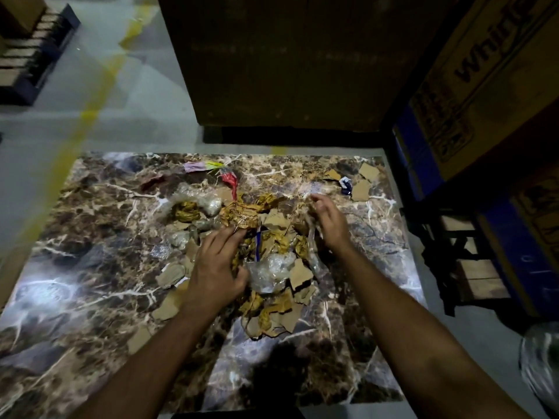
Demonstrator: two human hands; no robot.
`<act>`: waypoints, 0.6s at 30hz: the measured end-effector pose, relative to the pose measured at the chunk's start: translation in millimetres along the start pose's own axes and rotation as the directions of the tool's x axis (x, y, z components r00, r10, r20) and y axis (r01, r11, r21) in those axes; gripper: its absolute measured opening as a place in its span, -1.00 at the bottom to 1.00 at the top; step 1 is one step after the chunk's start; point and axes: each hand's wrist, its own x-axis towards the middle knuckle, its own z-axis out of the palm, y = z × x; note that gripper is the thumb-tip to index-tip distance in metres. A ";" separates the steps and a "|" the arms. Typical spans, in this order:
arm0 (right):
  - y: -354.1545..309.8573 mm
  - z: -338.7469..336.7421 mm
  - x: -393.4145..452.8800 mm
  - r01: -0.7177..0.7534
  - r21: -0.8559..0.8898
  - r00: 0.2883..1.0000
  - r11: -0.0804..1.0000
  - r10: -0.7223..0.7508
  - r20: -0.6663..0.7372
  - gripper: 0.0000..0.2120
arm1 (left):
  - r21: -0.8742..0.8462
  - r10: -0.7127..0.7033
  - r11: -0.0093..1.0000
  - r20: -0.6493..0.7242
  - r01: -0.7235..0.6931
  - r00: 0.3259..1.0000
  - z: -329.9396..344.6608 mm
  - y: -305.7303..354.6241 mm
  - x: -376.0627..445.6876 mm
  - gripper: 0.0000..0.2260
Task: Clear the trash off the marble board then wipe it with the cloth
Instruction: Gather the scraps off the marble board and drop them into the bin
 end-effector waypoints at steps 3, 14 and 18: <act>13.1 -29.3 44.6 -0.025 -0.320 0.994 0.947 -0.011 -0.109 -0.65 | 0.002 0.010 1.000 -0.044 -0.010 0.999 3.1 0.8 1.9 -0.32; 32.7 -72.9 131.2 -0.105 -0.791 0.980 0.602 0.199 0.021 -0.37 | 0.051 0.008 0.999 -0.119 -0.002 0.993 13.8 2.7 6.0 -0.32; 40.4 -50.1 106.0 0.039 -0.814 0.989 0.579 0.096 0.116 -0.44 | 0.048 -0.005 0.999 -0.113 0.011 0.994 13.8 2.8 7.6 -0.32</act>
